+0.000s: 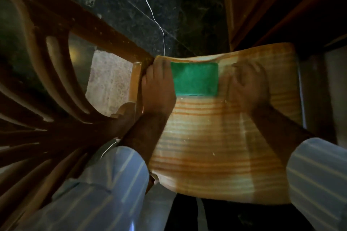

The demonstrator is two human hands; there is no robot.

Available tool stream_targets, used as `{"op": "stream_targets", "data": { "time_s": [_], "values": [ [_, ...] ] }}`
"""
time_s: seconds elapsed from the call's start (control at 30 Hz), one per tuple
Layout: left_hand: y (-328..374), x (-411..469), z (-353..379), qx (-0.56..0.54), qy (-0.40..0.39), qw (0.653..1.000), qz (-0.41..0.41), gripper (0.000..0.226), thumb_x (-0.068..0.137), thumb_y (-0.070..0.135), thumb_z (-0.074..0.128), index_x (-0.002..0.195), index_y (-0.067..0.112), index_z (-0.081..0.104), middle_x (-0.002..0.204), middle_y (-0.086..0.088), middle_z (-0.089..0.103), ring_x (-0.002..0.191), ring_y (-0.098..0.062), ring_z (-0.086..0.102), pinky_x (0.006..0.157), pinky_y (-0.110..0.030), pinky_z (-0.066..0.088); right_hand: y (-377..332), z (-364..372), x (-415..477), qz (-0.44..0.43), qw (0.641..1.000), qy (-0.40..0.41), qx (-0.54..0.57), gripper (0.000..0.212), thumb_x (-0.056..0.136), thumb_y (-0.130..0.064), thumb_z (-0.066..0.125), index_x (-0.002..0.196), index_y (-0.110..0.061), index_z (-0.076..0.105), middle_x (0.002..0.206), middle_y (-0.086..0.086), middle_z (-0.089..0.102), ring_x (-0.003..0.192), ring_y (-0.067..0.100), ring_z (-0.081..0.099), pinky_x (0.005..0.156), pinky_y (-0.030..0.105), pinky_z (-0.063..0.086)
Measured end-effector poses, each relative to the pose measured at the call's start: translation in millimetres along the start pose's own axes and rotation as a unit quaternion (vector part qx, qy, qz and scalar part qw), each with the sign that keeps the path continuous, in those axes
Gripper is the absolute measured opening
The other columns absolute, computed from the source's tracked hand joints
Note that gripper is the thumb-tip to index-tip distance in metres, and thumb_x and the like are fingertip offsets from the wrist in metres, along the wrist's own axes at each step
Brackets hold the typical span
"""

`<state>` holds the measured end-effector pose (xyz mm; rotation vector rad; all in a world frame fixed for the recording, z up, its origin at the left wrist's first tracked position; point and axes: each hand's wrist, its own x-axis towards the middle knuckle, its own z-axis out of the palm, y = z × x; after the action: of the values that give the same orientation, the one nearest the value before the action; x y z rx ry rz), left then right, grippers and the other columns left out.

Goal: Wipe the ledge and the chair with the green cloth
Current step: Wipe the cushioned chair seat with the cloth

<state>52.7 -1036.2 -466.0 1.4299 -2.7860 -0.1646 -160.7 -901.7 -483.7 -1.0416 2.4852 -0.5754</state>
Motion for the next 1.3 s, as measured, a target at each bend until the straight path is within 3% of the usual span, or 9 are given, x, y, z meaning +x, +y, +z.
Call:
{"op": "stream_targets", "data": {
  "time_s": [0.1, 0.2, 0.4, 0.53, 0.7, 0.87, 1.03, 1.17, 1.3],
  "values": [
    [3, -8, 13, -0.024, -0.084, 0.986, 0.139, 0.07, 0.089, 0.043, 0.063, 0.149, 0.014, 0.041, 0.158, -0.012, 0.038, 0.144, -0.033, 0.035, 0.117, -0.052, 0.031, 50, -2, -3, -0.033, 0.989, -0.01, -0.142, 0.053, 0.107, -0.038, 0.048, 0.156, -0.017, 0.049, 0.169, 0.018, 0.037, 0.158, 0.039, 0.03, 0.129, 0.053, 0.022],
    [-2, -2, 32, 0.009, -0.171, 0.967, 0.187, 0.078, 0.096, 0.059, 0.043, 0.158, 0.016, 0.023, 0.168, -0.008, 0.017, 0.154, -0.03, 0.013, 0.124, -0.052, 0.014, 81, 3, -18, -0.093, 0.968, 0.013, -0.231, 0.058, 0.11, -0.042, 0.037, 0.165, -0.022, 0.034, 0.174, 0.016, 0.026, 0.161, 0.04, 0.026, 0.13, 0.058, 0.018],
    [-6, 9, 46, 0.047, -0.14, 0.969, 0.196, 0.078, 0.096, 0.06, 0.035, 0.16, 0.016, 0.019, 0.167, -0.007, 0.02, 0.152, -0.031, 0.02, 0.123, -0.054, 0.016, 71, 29, -30, -0.116, 0.962, 0.078, -0.236, 0.056, 0.111, -0.045, 0.028, 0.164, -0.03, 0.031, 0.175, 0.004, 0.028, 0.162, 0.03, 0.026, 0.13, 0.059, 0.017],
    [4, 14, 46, 0.062, -0.108, 0.975, 0.186, 0.069, 0.096, 0.047, 0.048, 0.157, 0.019, 0.03, 0.159, -0.011, 0.035, 0.144, -0.033, 0.034, 0.117, -0.054, 0.026, 74, 31, -30, -0.124, 0.958, 0.093, -0.243, 0.055, 0.111, -0.045, 0.029, 0.164, -0.032, 0.032, 0.175, 0.001, 0.029, 0.162, 0.028, 0.025, 0.13, 0.058, 0.017],
    [14, 4, 55, 0.011, -0.093, 0.981, 0.168, 0.054, 0.1, 0.018, 0.051, 0.152, 0.012, 0.039, 0.162, -0.009, 0.034, 0.151, -0.028, 0.028, 0.124, -0.05, 0.015, 77, 37, -28, -0.126, 0.954, 0.113, -0.249, 0.055, 0.111, -0.045, 0.029, 0.165, -0.034, 0.029, 0.175, 0.0, 0.028, 0.163, 0.027, 0.024, 0.13, 0.057, 0.017],
    [23, -71, 50, -0.027, -0.09, 0.983, 0.157, 0.052, 0.093, 0.007, 0.048, 0.145, 0.008, 0.049, 0.155, -0.009, 0.047, 0.145, -0.029, 0.04, 0.12, -0.052, 0.028, 79, 38, -26, -0.123, 0.955, 0.114, -0.244, 0.056, 0.111, -0.046, 0.029, 0.165, -0.034, 0.029, 0.175, 0.001, 0.028, 0.163, 0.027, 0.024, 0.131, 0.056, 0.015],
    [44, -203, 40, -0.04, -0.17, 0.964, 0.202, 0.059, 0.082, 0.009, 0.036, 0.136, 0.01, 0.061, 0.147, -0.01, 0.056, 0.137, -0.031, 0.05, 0.112, -0.053, 0.037, 79, 38, -26, -0.125, 0.956, 0.114, -0.24, 0.056, 0.111, -0.048, 0.027, 0.165, -0.035, 0.028, 0.175, 0.001, 0.027, 0.163, 0.027, 0.023, 0.131, 0.057, 0.014],
    [51, -269, 21, -0.072, -0.217, 0.948, 0.223, 0.046, 0.081, 0.016, 0.05, 0.12, 0.014, 0.075, 0.135, -0.006, 0.066, 0.127, -0.026, 0.061, 0.098, -0.053, 0.053, 77, 36, -28, -0.123, 0.956, 0.115, -0.24, 0.055, 0.111, -0.047, 0.027, 0.165, -0.034, 0.03, 0.175, 0.001, 0.029, 0.163, 0.027, 0.024, 0.13, 0.058, 0.016],
    [53, -240, -6, -0.141, -0.164, 0.964, 0.156, 0.042, 0.071, 0.004, 0.071, 0.113, 0.01, 0.077, 0.116, -0.007, 0.076, 0.106, -0.024, 0.073, 0.088, -0.043, 0.06, 75, 30, -31, -0.123, 0.964, 0.096, -0.217, 0.057, 0.11, -0.047, 0.029, 0.164, -0.031, 0.033, 0.175, 0.006, 0.029, 0.162, 0.03, 0.025, 0.13, 0.058, 0.018]
  ]
}}
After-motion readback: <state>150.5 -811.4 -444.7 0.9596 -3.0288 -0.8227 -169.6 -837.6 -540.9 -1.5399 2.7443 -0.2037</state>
